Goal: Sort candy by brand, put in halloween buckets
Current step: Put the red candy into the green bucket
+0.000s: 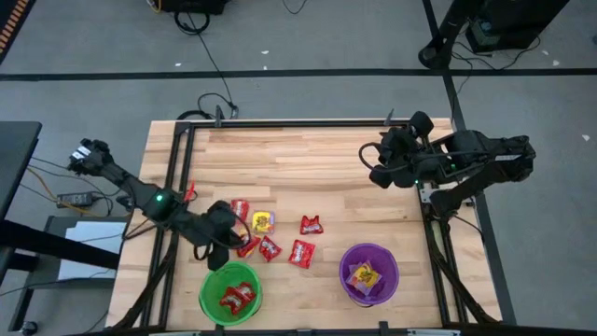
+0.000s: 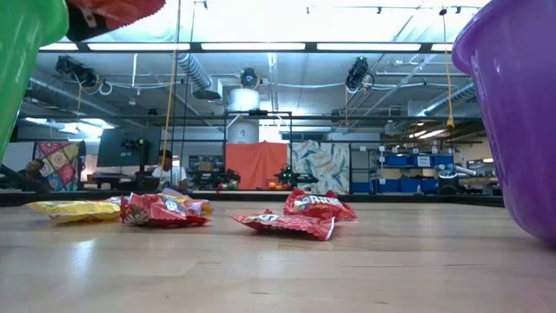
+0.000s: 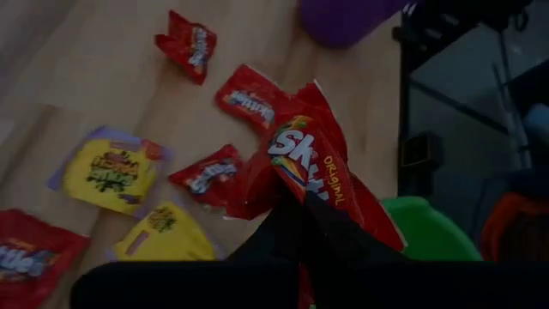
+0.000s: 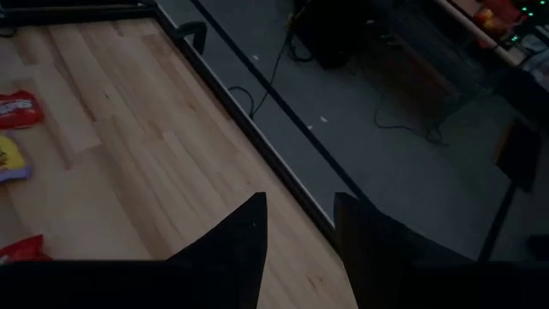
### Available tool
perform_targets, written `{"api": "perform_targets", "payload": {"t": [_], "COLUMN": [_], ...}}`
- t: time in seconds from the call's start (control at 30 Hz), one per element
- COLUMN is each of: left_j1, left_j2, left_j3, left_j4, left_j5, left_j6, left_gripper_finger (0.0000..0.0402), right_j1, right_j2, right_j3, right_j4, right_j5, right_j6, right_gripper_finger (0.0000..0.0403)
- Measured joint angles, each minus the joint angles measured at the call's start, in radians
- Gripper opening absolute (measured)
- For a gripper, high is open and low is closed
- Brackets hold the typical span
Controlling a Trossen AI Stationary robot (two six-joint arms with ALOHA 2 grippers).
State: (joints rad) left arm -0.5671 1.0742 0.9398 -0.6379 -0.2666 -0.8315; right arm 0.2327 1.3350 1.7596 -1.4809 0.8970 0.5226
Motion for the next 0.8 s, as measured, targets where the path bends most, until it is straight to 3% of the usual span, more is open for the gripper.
{"api": "perform_targets", "payload": {"t": [0.17, 0.37, 0.53, 0.73, 0.8], "left_j1": [-0.085, -0.107, -0.019, 0.167, 0.255], "left_j2": [0.000, -0.002, -0.002, -0.002, -0.002], "left_j3": [0.000, 0.000, 0.000, 0.000, 0.000], "left_j4": [0.126, 0.194, 0.133, 0.057, 0.059], "left_j5": [-0.062, -0.177, -0.361, -0.734, -0.808], "left_j6": [-0.035, 0.134, 0.281, 0.451, 0.511], "left_gripper_finger": [0.0005, 0.0007, 0.0007, 0.0007, 0.0007], "right_j1": [-0.005, 0.009, 0.009, 0.004, -0.007], "right_j2": [0.000, 0.000, 0.000, 0.000, 0.000], "right_j3": [0.000, 0.000, 0.000, 0.000, 0.000], "right_j4": [-0.004, -0.022, -0.024, -0.025, -0.025], "right_j5": [-0.014, -0.037, -0.037, -0.026, -0.011], "right_j6": [-0.002, 0.008, 0.023, 0.007, -0.001], "right_gripper_finger": [0.0148, 0.0148, 0.0148, 0.0148, 0.0148]}}
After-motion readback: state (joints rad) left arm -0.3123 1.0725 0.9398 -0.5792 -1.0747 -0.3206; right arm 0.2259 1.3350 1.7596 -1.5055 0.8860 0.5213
